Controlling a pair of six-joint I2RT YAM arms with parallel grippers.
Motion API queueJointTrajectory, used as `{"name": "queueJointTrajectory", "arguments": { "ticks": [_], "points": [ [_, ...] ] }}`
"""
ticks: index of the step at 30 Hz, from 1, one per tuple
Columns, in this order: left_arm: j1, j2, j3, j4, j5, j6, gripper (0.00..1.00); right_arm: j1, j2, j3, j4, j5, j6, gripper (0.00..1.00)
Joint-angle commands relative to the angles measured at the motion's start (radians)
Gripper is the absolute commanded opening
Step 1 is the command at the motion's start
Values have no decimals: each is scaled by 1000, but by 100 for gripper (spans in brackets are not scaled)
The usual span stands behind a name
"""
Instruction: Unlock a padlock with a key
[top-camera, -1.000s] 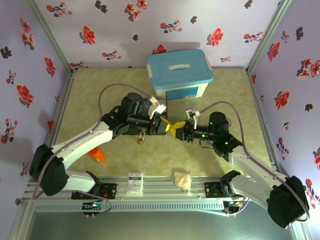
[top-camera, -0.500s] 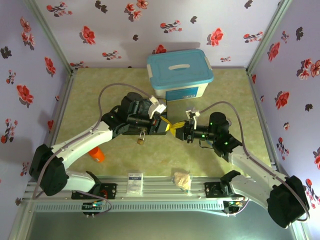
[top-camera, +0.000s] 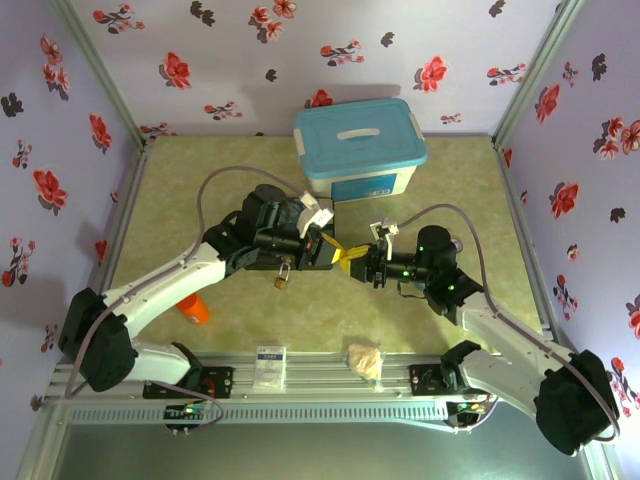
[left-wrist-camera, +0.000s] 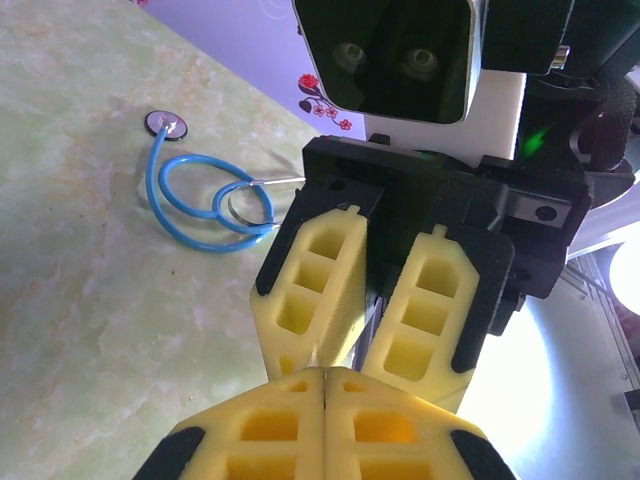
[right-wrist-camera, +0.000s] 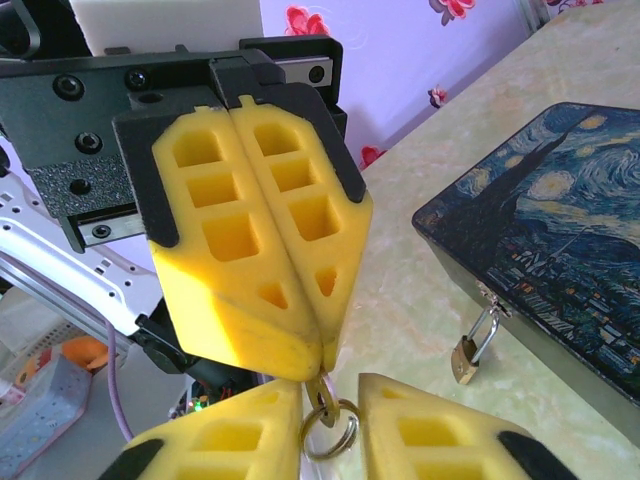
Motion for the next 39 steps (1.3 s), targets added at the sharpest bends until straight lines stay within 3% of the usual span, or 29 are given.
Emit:
{"name": "queueJointTrajectory", "arguments": {
  "ticks": [1,4,7,12,13,15,16,18,22,26,32,39],
  "points": [
    [-1,1,28,-11,30,20,0,8,-17,-6,11,6,-22,18],
    [1,0,33,-27,29,29,0,8,-25,-7,5,16,-27,15],
    [7,-1,29,-24,29,24,0,8,-14,-2,8,-8,-20,0],
    [12,0,31,-22,29,23,5,8,-14,-1,1,8,-25,0],
    [11,0,31,-20,28,22,11,7,-14,-3,-1,10,-26,0],
    [18,-1,27,-2,29,11,44,8,-14,0,-5,15,-26,0],
    [24,-4,22,17,29,-7,51,7,-14,1,-7,19,-26,0],
    [42,-26,-5,89,-7,-71,59,8,-11,6,-23,47,-27,0],
    [50,-119,-70,148,-228,-172,69,7,-13,8,-71,145,-19,0],
    [39,-187,-143,98,-415,-304,68,8,-10,-2,-119,288,6,0],
    [-57,-237,-259,-130,-680,-324,62,25,14,-13,-165,441,61,0],
    [-52,-307,-506,2,-805,-359,62,63,61,-13,-166,511,85,0]
  ]
}}
